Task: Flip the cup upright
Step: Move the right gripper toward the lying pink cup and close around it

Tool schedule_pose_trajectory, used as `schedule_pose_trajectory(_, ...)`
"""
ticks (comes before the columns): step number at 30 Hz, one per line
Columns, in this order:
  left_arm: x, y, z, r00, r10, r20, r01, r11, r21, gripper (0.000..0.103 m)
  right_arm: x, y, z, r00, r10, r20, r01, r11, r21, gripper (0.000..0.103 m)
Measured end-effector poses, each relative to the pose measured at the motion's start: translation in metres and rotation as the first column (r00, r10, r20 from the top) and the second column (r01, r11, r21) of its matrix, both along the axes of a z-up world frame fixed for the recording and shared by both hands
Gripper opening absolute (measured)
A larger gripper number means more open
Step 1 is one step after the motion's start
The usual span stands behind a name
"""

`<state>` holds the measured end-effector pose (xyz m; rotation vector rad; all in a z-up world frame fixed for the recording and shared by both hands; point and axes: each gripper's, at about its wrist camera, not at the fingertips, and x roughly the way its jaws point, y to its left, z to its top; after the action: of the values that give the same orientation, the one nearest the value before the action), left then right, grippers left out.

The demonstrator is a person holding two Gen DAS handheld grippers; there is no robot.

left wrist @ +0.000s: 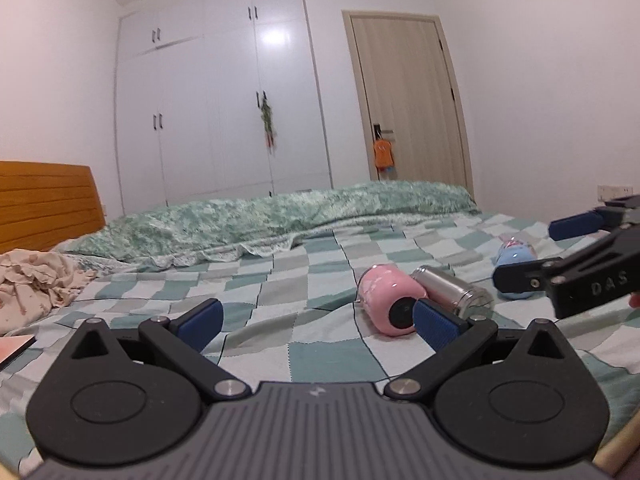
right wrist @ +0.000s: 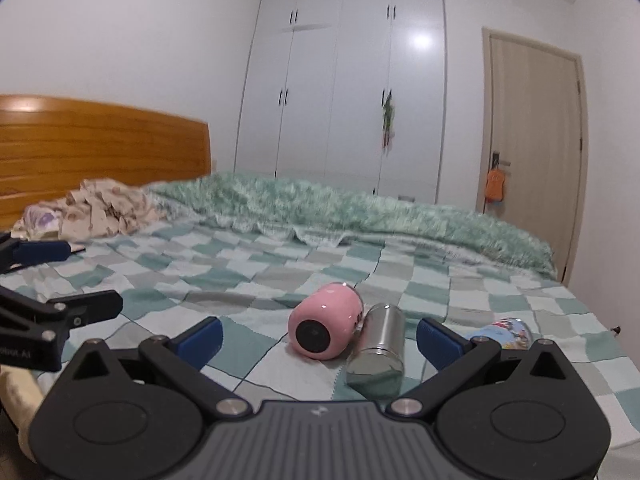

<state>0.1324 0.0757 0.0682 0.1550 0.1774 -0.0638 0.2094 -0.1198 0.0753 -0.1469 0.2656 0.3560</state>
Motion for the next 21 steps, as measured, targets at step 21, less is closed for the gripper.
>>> schedule_pose_trajectory(21, 0.145, 0.026, -0.013, 0.979, -0.1, -0.179, 0.109, 0.993, 0.045, 0.103, 0.204, 0.057, -0.005, 0.926, -0.027, -0.376, 0.005, 0.998, -0.061, 0.103)
